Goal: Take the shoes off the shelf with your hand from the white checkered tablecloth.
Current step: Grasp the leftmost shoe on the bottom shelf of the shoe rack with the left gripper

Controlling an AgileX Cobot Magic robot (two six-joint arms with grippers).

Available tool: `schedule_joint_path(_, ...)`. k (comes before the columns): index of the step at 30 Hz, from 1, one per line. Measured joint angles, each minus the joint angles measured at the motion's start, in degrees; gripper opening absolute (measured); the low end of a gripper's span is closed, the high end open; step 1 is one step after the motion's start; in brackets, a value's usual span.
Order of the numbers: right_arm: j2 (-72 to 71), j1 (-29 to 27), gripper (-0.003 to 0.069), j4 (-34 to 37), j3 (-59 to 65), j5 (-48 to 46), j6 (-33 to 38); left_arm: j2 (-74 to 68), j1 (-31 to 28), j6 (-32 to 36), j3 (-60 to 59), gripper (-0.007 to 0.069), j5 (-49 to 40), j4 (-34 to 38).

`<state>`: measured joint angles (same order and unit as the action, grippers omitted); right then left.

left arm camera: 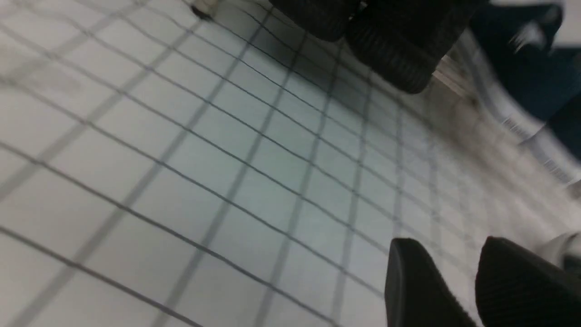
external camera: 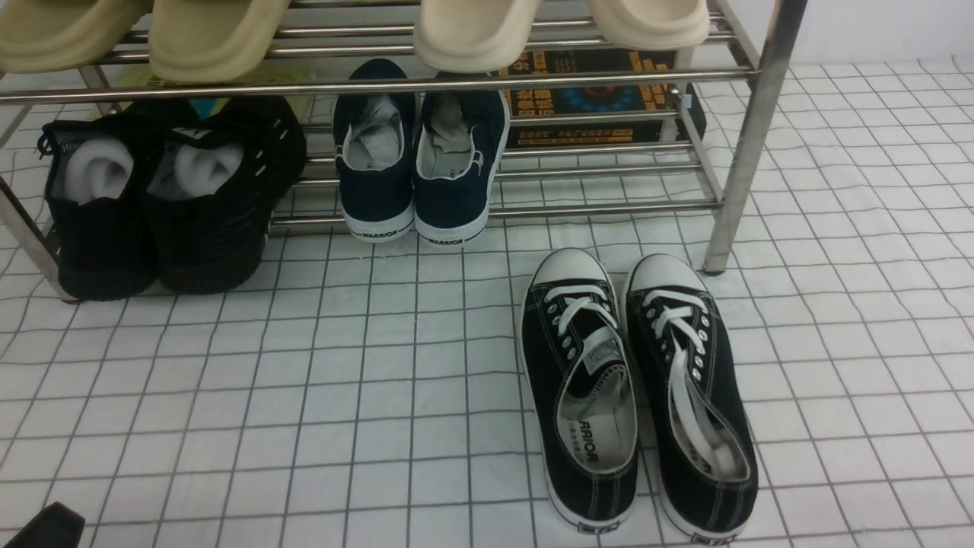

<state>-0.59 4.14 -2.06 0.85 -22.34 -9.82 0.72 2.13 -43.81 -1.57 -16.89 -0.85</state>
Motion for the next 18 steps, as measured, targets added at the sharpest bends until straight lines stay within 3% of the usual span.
schedule_joint_path(2, 0.00, 0.00, 0.0211, 0.00, 0.00, 0.00, 0.00, 0.00, 0.00, -8.49, 0.00, 0.0240, 1.05, 4.92)
schedule_joint_path(4, 0.00, 0.00, 0.0211, 0.00, 0.00, 0.00, 0.00, 0.00, 0.00, -12.73, 0.00, 0.0240, 1.42, 6.59)
schedule_joint_path(10, 0.00, 0.00, 0.0220, 0.00, 0.00, 0.00, 0.00, 0.00, 0.00, -18.07, -0.13, 0.0234, 3.69, 8.34)
schedule_joint_path(14, 0.00, 0.00, 0.0221, 0.00, 0.00, 0.00, 0.00, 0.00, 0.00, -17.48, 1.63, 0.0191, 8.15, 8.74)
schedule_joint_path(17, 0.00, 0.00, 0.0224, 0.00, 0.00, 0.00, 0.00, -0.92, 0.00, -10.08, 11.88, 0.0073, 8.74, 4.18)
schedule_joint_path(18, 0.00, 0.00, 0.0224, 0.00, 0.00, 0.00, 0.00, -1.45, 0.00, -9.57, 13.52, 0.0066, 8.29, 3.85)
